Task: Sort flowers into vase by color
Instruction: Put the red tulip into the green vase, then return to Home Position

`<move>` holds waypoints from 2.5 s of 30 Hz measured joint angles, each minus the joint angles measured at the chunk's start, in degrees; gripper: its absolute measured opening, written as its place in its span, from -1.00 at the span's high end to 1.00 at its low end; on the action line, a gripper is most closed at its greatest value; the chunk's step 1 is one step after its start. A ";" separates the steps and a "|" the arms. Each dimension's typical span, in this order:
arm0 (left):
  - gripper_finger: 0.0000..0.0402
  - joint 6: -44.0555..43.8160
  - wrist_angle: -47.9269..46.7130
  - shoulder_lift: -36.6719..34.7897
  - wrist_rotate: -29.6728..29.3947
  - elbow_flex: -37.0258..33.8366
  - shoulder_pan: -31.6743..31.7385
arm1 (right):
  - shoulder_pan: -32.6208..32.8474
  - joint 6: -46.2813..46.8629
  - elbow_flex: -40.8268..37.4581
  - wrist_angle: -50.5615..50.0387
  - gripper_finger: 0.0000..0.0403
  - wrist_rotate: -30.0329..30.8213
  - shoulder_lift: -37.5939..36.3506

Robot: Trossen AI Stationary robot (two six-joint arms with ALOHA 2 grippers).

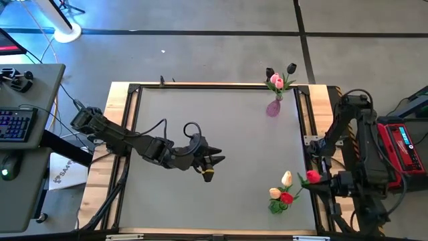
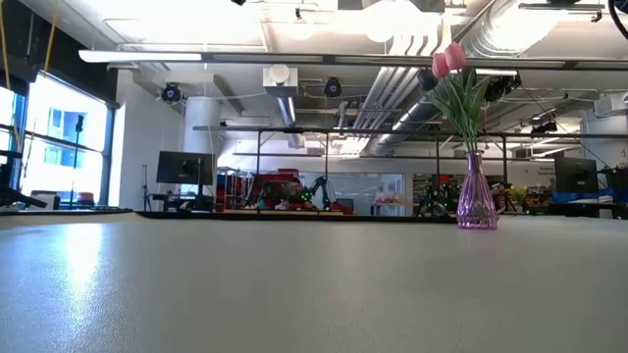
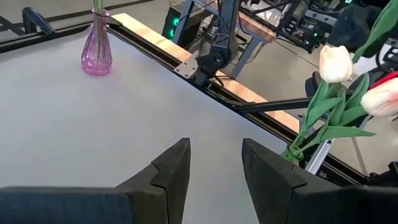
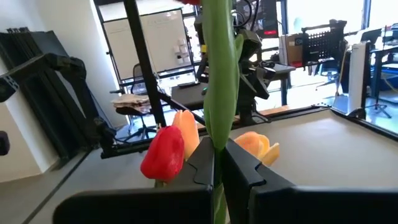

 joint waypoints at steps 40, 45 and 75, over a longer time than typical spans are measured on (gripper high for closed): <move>0.34 3.56 -3.43 0.00 5.11 0.02 0.31 | -7.41 -2.68 2.19 9.85 0.65 -17.08 3.48; 0.34 3.77 -3.43 0.00 5.11 0.02 0.31 | -7.41 2.11 2.19 9.79 0.39 -24.16 2.94; 0.34 2.99 5.92 0.00 4.50 0.04 1.49 | -7.56 -20.65 2.19 21.53 0.27 -31.02 -21.45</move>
